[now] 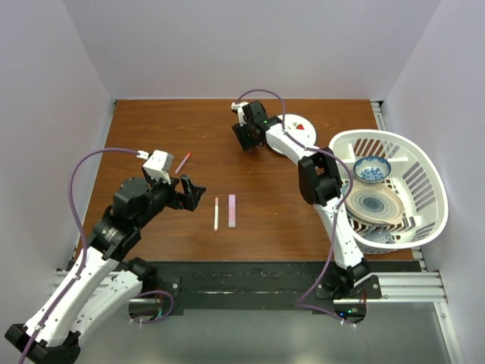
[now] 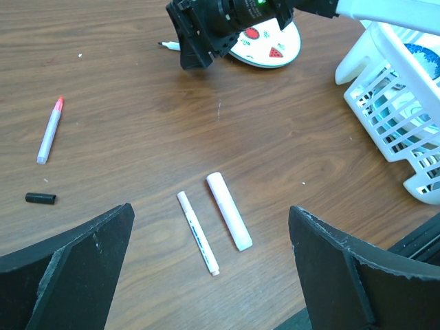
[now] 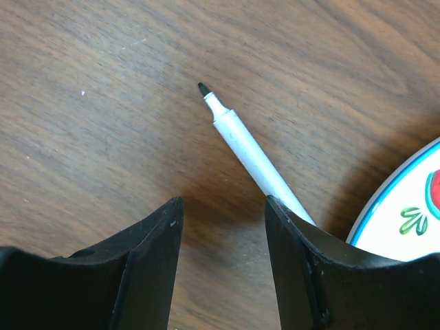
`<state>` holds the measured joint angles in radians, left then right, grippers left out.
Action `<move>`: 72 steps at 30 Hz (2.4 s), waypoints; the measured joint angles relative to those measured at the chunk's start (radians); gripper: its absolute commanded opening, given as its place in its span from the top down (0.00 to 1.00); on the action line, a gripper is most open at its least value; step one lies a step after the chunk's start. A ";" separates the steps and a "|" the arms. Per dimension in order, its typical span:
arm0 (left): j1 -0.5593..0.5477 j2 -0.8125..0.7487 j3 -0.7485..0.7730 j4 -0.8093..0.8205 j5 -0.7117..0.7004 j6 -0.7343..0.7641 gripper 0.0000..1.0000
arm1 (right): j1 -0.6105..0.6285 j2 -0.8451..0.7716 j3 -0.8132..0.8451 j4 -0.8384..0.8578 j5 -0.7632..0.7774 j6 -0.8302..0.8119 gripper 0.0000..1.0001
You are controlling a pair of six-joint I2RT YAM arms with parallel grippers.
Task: Insert the pens into the pen caps
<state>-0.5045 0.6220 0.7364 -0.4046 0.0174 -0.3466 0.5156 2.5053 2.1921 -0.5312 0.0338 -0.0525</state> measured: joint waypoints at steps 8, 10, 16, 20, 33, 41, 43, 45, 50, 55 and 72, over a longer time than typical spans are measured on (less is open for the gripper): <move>0.000 0.009 0.000 0.000 0.000 0.000 0.00 | -0.001 -0.041 -0.015 0.030 -0.023 -0.032 0.44; 0.000 0.009 0.000 0.000 0.000 0.000 0.00 | -0.003 -0.043 -0.008 0.032 -0.030 -0.039 0.43; 0.000 0.008 0.000 0.000 0.000 0.000 0.00 | -0.023 -0.042 0.030 0.018 -0.041 -0.049 0.43; 0.000 0.008 0.000 0.000 0.000 0.000 0.00 | -0.042 -0.039 0.033 0.018 -0.053 -0.055 0.43; 0.000 -0.015 -0.006 0.000 0.000 0.003 0.01 | -0.057 -0.030 0.020 0.016 -0.069 -0.061 0.43; 0.000 -0.030 -0.012 0.001 0.000 0.010 0.01 | -0.057 0.006 0.005 0.014 -0.079 -0.060 0.45; 0.000 -0.032 -0.012 0.001 0.000 0.011 0.02 | -0.057 0.010 -0.003 0.017 -0.080 -0.060 0.50; 0.000 -0.034 -0.013 0.001 0.000 0.011 0.03 | -0.057 0.010 -0.004 0.017 -0.080 -0.061 0.58; 0.000 -0.051 -0.015 0.001 0.000 0.015 0.04 | -0.058 -0.006 -0.045 0.056 -0.071 -0.064 0.89; 0.000 -0.066 -0.015 0.010 -0.003 0.015 0.12 | -0.058 -0.115 -0.240 0.142 -0.072 -0.040 1.00; 0.000 0.155 -0.014 0.042 0.083 -0.301 0.13 | 0.199 -1.086 -1.252 0.523 -0.167 0.402 1.00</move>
<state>-0.5041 0.7769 0.7219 -0.3622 0.1005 -0.6479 0.7143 1.4189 0.9405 -0.0082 -0.1333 0.3496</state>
